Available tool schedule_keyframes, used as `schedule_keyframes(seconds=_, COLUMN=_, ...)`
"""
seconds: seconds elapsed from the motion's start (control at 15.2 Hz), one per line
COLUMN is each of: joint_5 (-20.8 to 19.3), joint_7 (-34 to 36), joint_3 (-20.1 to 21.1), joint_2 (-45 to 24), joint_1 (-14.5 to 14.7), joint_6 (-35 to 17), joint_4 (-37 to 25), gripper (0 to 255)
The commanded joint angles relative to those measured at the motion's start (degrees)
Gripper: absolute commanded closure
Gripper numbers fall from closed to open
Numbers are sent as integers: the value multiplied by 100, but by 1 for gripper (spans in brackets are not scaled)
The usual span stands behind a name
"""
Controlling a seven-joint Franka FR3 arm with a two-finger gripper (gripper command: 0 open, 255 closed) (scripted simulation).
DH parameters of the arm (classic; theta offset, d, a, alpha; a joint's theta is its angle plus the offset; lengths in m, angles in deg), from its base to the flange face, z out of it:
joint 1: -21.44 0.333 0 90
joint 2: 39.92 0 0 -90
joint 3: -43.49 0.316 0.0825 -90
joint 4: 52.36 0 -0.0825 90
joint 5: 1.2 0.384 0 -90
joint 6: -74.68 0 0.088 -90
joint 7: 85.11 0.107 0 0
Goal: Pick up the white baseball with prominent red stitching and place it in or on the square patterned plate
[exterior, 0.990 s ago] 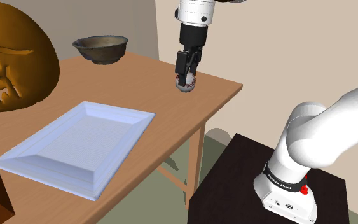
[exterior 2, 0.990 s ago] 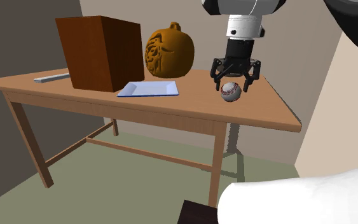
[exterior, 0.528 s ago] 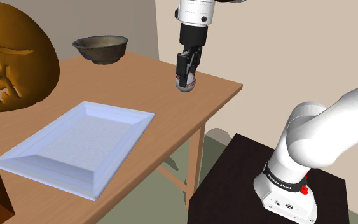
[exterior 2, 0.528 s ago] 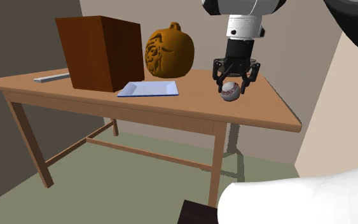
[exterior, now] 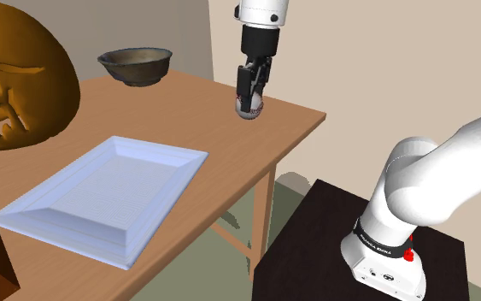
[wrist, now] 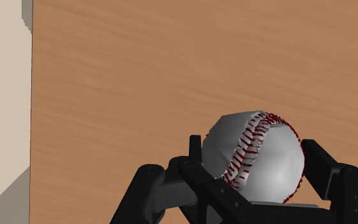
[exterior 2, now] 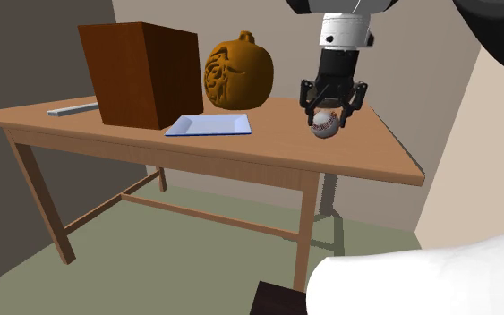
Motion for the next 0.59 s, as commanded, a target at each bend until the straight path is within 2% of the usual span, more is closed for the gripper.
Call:
schedule_keyframes(seconds=0.0, joint_5=-7, joint_7=13, joint_3=-6, joint_2=-18, joint_1=-3, joint_6=139, joint_4=-158, gripper=255)
schedule_keyframes(seconds=0.53, joint_5=-49, joint_7=56, joint_3=-36, joint_2=-199, joint_1=-25, joint_6=721, joint_4=-921, gripper=255)
